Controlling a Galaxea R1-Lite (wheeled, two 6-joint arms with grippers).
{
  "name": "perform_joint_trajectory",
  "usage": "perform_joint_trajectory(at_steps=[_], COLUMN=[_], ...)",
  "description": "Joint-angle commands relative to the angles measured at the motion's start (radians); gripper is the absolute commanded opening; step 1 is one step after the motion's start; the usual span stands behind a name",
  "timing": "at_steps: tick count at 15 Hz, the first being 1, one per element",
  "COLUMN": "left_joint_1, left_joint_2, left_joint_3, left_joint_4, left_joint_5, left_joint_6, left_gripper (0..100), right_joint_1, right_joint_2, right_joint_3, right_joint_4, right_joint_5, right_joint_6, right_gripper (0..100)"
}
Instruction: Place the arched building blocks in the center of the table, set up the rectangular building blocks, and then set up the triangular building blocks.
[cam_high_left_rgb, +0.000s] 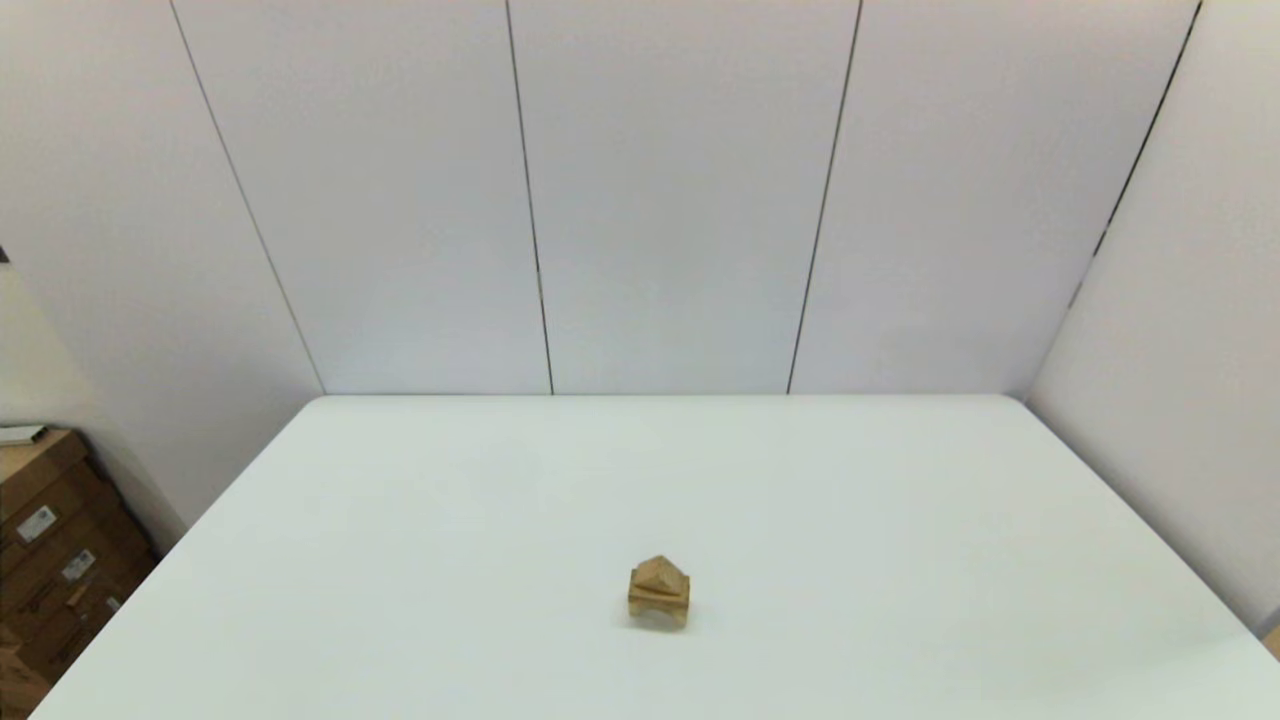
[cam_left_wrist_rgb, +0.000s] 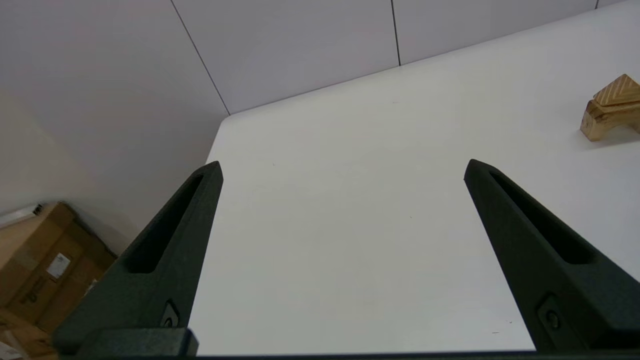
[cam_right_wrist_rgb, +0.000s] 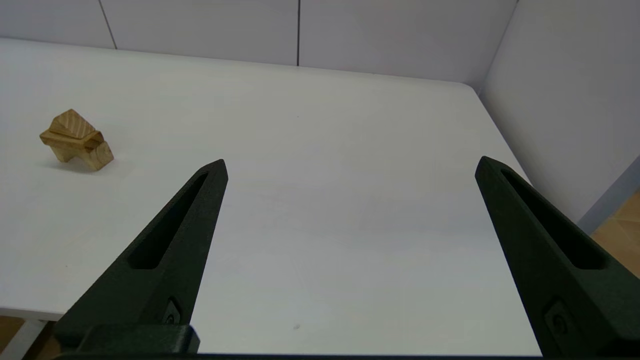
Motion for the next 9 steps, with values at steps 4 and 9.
perform_joint_trajectory(at_steps=[4,9], left_joint_1=[0.000,0.000], left_joint_2=[0.001,0.001], left_joint_3=[0.003,0.003], left_joint_4=[0.005,0.003], left_joint_5=[0.018,0.070], left_joint_6=[-0.115,-0.207], left_gripper=[100,100], right_joint_1=[-0.001,0.001], right_joint_2=[-0.002,-0.002], right_joint_3=[0.000,0.000], right_joint_4=[0.000,0.000], right_joint_5=[0.001,0.001], right_joint_6=[-0.001,-0.001], right_gripper=[100,100])
